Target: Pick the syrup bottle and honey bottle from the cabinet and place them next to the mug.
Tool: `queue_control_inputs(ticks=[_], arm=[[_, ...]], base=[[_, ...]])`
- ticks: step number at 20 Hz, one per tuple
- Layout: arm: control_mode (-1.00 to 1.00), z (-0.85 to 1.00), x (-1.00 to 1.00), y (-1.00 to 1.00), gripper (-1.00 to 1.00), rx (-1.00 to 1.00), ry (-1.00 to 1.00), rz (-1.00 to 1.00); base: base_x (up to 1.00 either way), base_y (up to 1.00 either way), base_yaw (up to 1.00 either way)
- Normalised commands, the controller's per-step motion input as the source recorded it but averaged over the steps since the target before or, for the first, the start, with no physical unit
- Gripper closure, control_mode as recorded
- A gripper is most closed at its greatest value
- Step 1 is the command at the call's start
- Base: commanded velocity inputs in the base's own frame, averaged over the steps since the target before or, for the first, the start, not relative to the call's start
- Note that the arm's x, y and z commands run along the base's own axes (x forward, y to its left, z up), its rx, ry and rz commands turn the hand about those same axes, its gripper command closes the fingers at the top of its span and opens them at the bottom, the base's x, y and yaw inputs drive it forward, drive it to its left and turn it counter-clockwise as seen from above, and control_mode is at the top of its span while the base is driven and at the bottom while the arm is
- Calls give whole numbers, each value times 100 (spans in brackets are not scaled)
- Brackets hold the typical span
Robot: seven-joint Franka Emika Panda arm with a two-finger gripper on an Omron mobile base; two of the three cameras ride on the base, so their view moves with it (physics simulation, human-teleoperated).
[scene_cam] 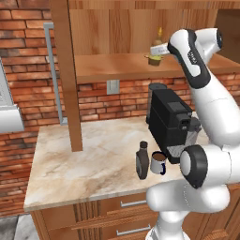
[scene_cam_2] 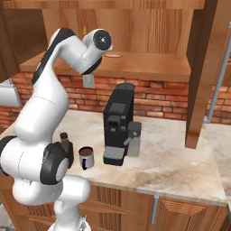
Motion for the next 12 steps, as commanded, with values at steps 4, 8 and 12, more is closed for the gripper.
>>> queue_control_inputs(ticks=[4, 8, 12], arm=[[-100, 0, -100, 0, 100, 0, -12, 0], [-100, 0, -100, 0, 100, 0, -8, 0], [-100, 10, -100, 1, 100, 0, -1, -4]], base=[[0, 0, 0], [0, 0, 0], [0, 0, 0]])
